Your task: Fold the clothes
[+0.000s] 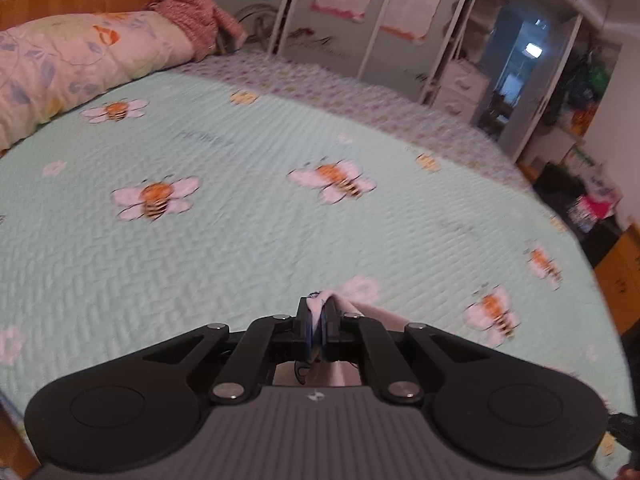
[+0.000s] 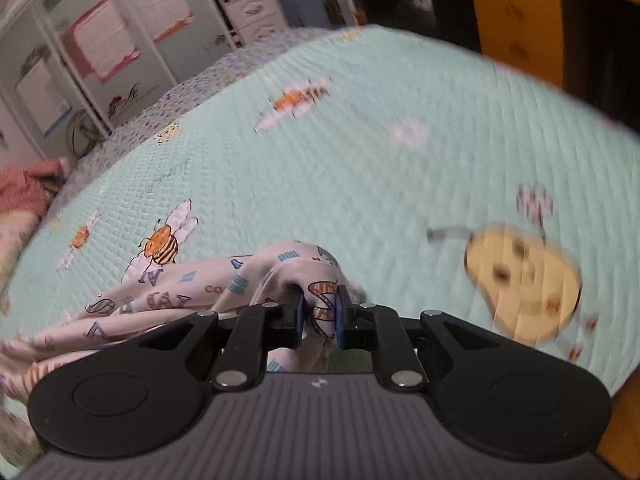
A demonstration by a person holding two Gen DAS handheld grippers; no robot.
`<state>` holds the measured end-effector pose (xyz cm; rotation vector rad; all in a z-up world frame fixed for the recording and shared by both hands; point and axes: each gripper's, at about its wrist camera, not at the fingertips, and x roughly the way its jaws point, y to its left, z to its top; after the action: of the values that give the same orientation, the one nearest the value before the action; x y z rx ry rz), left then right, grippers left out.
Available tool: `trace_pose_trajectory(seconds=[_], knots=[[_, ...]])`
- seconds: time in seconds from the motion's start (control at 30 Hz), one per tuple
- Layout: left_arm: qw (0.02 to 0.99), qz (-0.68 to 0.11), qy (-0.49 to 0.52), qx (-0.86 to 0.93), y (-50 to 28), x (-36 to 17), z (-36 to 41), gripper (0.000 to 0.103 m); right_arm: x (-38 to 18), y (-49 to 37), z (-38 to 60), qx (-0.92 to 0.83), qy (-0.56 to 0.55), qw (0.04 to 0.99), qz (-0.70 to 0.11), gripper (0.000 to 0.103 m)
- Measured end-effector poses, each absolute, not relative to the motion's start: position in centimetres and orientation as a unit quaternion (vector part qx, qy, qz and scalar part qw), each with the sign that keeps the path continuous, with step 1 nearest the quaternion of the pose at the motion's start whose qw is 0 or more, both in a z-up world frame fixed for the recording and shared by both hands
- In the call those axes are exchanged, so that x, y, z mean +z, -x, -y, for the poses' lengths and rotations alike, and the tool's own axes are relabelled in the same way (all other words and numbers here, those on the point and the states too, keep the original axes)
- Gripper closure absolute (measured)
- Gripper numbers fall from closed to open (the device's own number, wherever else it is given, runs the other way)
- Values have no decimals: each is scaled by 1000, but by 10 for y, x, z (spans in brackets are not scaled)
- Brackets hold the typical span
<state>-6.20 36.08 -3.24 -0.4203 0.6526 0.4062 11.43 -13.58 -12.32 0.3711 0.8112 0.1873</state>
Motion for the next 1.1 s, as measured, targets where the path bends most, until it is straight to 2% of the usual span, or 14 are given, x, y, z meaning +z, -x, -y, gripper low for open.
trace_pose_trajectory(seconds=[0.03,0.13,0.3,0.37,0.4,0.43,0.63,0.7,1.0,1.1], knots=[[905,-325,203,186,61,-35,-361,100,-124,-113,137,92,-182,893,-402,78],[906,-335,206,160,63,-35,-363,100,-117,-104,141,97,-185,888,-410,74],[908,-325,229,134,68,-28,-367,98,-78,-83,131,110,-118,918,-363,71],[907,-318,244,133,68,-25,-369,98,-60,-76,119,123,-72,937,-318,62],[907,-319,240,134,67,-25,-367,98,-52,-73,114,126,-55,944,-299,48],[907,-322,234,134,66,-25,-365,98,-47,-76,110,122,-52,948,-290,37],[909,-340,196,136,59,-24,-350,98,-54,-93,96,155,-91,928,-325,37],[908,-342,194,143,60,-22,-351,95,-57,-87,81,174,-58,929,-320,37],[905,-324,199,190,75,-8,-368,95,-57,-66,3,276,93,915,-279,37],[906,-336,186,179,73,-9,-360,92,-63,-68,-26,297,143,898,-291,37]])
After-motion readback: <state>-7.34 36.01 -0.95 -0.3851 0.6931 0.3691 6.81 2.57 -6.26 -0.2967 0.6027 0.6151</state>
